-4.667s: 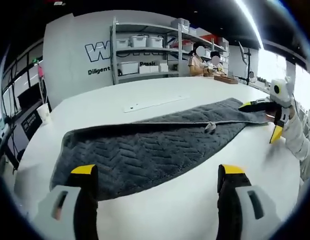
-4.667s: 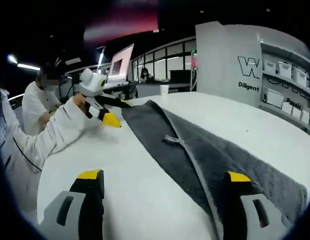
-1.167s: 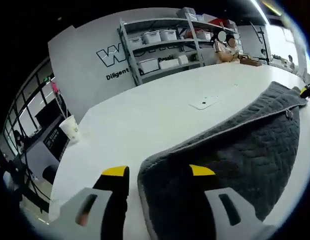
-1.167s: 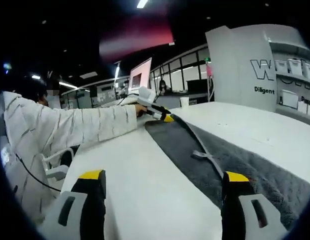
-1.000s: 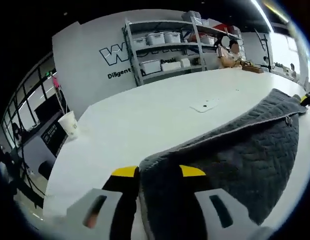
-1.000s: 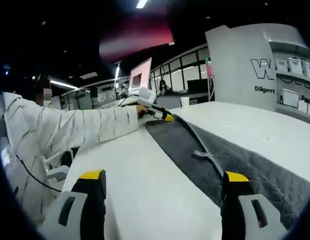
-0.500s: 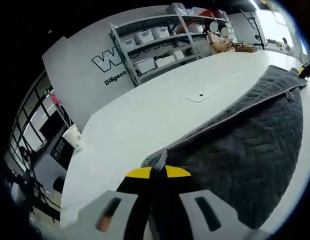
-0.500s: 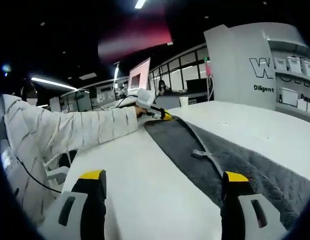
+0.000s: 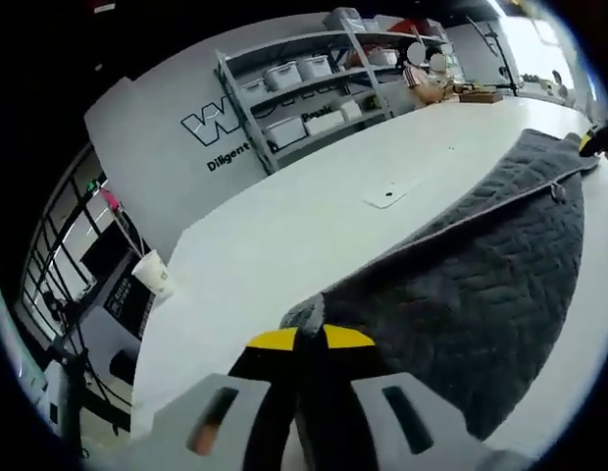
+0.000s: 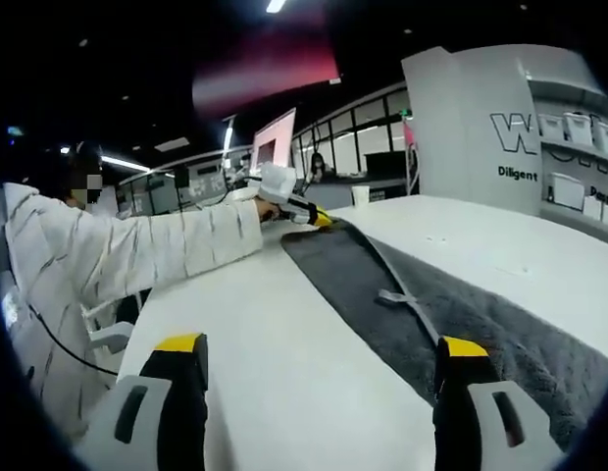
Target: Open the folded towel by lifting each exposed corner and separating the folded layers until the towel lies flat within the target outline without major curled edges
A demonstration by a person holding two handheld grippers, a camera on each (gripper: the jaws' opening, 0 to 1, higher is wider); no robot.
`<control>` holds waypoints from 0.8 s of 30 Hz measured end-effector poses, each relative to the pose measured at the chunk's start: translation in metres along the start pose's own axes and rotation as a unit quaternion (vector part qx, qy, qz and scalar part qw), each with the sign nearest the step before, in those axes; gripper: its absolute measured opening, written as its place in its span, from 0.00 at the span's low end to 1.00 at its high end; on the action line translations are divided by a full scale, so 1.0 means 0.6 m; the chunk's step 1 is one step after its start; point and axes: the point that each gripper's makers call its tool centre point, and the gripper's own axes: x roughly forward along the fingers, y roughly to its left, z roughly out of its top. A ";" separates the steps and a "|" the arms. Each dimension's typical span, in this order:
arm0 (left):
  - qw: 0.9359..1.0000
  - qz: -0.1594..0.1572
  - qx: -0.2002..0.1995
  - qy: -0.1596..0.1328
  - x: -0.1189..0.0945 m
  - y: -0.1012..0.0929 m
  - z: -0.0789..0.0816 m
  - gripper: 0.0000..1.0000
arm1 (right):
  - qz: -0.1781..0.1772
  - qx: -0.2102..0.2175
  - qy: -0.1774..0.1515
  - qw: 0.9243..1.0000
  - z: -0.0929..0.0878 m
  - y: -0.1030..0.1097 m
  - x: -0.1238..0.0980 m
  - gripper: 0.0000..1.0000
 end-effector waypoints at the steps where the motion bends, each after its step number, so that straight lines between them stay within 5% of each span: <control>1: 1.000 0.000 0.000 0.000 -0.003 0.000 0.000 0.06 | 0.000 -0.001 0.000 1.000 0.000 0.001 0.000 0.95; 24: 1.000 -0.010 0.021 -0.012 -0.089 -0.037 0.005 0.06 | -0.001 0.000 0.004 1.000 -0.002 0.000 0.001 0.95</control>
